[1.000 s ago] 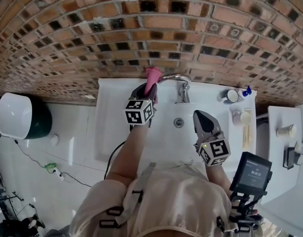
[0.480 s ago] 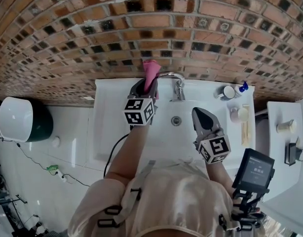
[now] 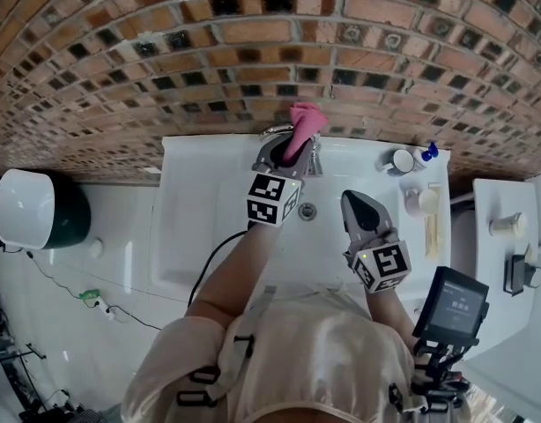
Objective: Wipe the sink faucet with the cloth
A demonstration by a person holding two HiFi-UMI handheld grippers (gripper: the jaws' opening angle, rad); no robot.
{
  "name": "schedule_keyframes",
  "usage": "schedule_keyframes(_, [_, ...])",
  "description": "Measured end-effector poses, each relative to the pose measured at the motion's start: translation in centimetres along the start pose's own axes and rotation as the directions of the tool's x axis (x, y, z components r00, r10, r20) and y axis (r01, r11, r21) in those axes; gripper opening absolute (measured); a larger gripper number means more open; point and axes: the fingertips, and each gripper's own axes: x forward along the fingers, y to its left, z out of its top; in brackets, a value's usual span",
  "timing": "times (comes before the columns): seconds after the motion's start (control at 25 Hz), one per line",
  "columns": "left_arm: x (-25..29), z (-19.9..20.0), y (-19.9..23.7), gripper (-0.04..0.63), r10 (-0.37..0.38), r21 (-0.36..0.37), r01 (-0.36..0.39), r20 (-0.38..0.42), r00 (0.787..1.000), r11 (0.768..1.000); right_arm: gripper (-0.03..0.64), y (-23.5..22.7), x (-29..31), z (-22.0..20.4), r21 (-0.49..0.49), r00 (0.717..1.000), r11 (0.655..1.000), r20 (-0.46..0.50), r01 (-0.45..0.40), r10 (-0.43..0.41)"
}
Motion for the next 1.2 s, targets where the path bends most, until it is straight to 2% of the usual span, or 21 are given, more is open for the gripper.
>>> schedule_keyframes(0.12, [1.4,-1.7,-1.2,0.09,-0.027,0.027,0.029,-0.054,0.998,0.999,-0.008,-0.8,-0.1,-0.3,0.009,1.0,1.0,0.006,0.007,-0.007])
schedule_keyframes(0.36, [3.5,-5.4,-1.9,0.089,-0.052,0.027,0.056,-0.141,0.989,0.998,-0.009,-2.1,-0.3,-1.8,0.041,1.0,0.999,-0.011,0.024,-0.024])
schedule_keyframes(0.56, [4.2,-9.3,-2.0,0.089,-0.064,0.024,0.074,-0.274,0.96,0.997,-0.009,-2.9,-0.3,-2.1,0.059,0.999,0.998,-0.012,0.035,-0.034])
schedule_keyframes(0.72, [5.1,-11.8,-1.4,0.089,-0.051,0.043,0.068,-0.313,0.948,0.997,-0.008,-4.1,0.5,-2.5,0.067,0.999,0.997,-0.013,0.036,-0.035])
schedule_keyframes(0.84, [4.4,-10.9,-1.9,0.089,-0.057,0.036,0.069,-0.284,0.957,0.997,-0.009,-3.8,0.4,-2.5,0.066,0.999,0.997,-0.017,0.035,-0.034])
schedule_keyframes(0.92, [3.8,-9.0,-2.7,0.089,-0.08,0.014,0.086,-0.234,0.969,0.996,-0.009,-3.6,0.5,-2.3,0.061,0.999,0.998,-0.017,0.033,-0.032])
schedule_keyframes(1.08, [2.0,-3.1,-3.6,0.089,-0.107,0.005,0.108,-0.066,0.992,0.994,-0.008,-2.8,1.0,-2.1,0.044,1.0,0.999,-0.015,0.016,-0.015])
schedule_keyframes(1.2, [-1.0,1.7,-1.6,0.091,-0.046,0.0,0.047,0.074,0.996,0.999,-0.009,-1.2,1.5,-2.0,0.032,1.0,0.999,-0.021,-0.009,0.01])
